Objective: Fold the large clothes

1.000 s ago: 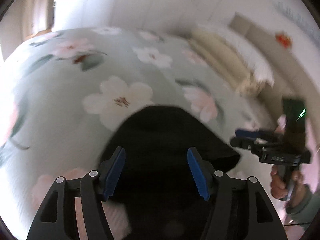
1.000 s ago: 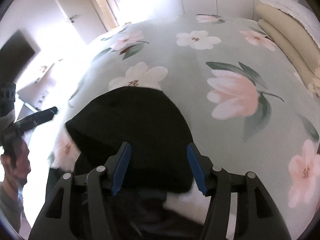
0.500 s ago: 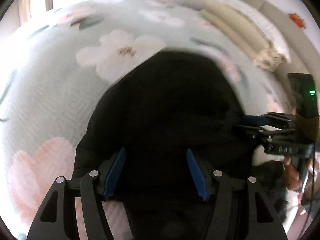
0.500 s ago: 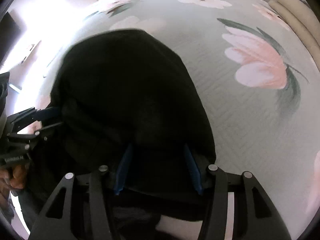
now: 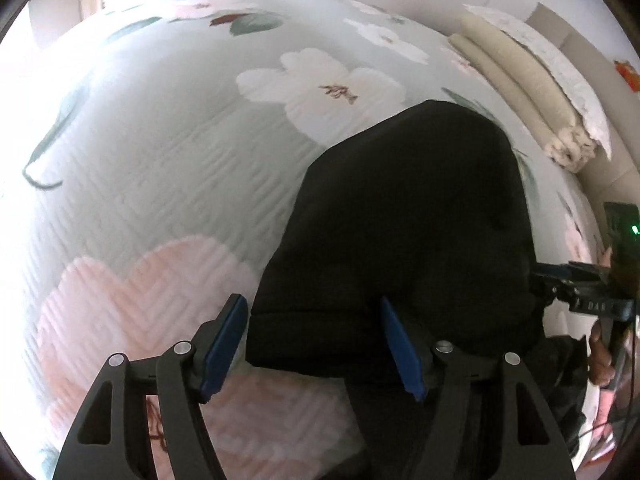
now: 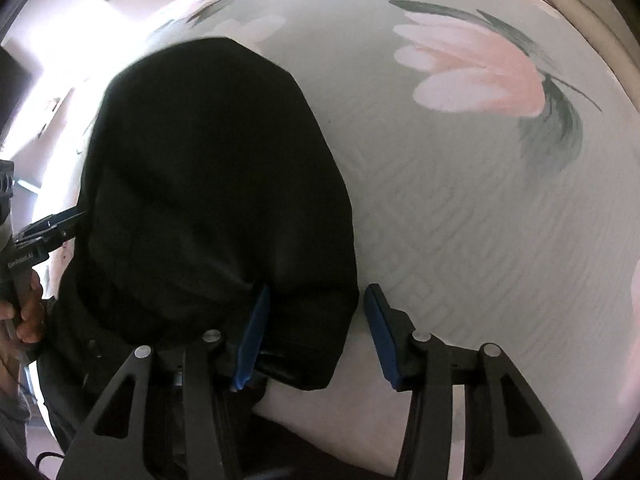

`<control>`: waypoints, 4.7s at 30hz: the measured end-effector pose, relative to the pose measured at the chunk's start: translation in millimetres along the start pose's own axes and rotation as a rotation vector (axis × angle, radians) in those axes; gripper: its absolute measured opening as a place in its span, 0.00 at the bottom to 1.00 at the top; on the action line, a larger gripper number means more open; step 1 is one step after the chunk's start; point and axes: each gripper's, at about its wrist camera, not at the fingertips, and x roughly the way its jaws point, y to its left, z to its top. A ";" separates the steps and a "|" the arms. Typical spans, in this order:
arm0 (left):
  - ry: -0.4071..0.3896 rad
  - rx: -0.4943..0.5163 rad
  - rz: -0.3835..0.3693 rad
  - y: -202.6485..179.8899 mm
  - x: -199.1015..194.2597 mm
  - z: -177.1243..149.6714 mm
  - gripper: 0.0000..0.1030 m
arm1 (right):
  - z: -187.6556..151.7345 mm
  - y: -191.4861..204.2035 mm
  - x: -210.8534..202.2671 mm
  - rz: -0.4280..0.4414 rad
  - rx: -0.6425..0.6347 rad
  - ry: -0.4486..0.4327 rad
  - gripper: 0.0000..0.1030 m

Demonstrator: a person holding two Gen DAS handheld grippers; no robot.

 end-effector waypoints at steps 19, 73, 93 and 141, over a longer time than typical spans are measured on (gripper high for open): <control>0.120 -0.178 -0.366 13.3 39.4 55.6 0.70 | 19.9 -33.9 14.8 0.459 0.116 0.041 0.58; -0.022 0.114 -0.182 -142.5 -199.0 -220.1 0.44 | -246.2 162.4 -177.4 0.101 -0.167 -0.098 0.52; 0.009 -0.025 -0.204 -130.7 -212.9 -308.5 0.50 | -337.3 156.5 -170.6 0.190 -0.080 -0.027 0.54; 0.213 -0.429 0.123 36.9 -335.3 -582.1 0.53 | -640.9 71.2 -206.0 -0.050 0.325 0.179 0.65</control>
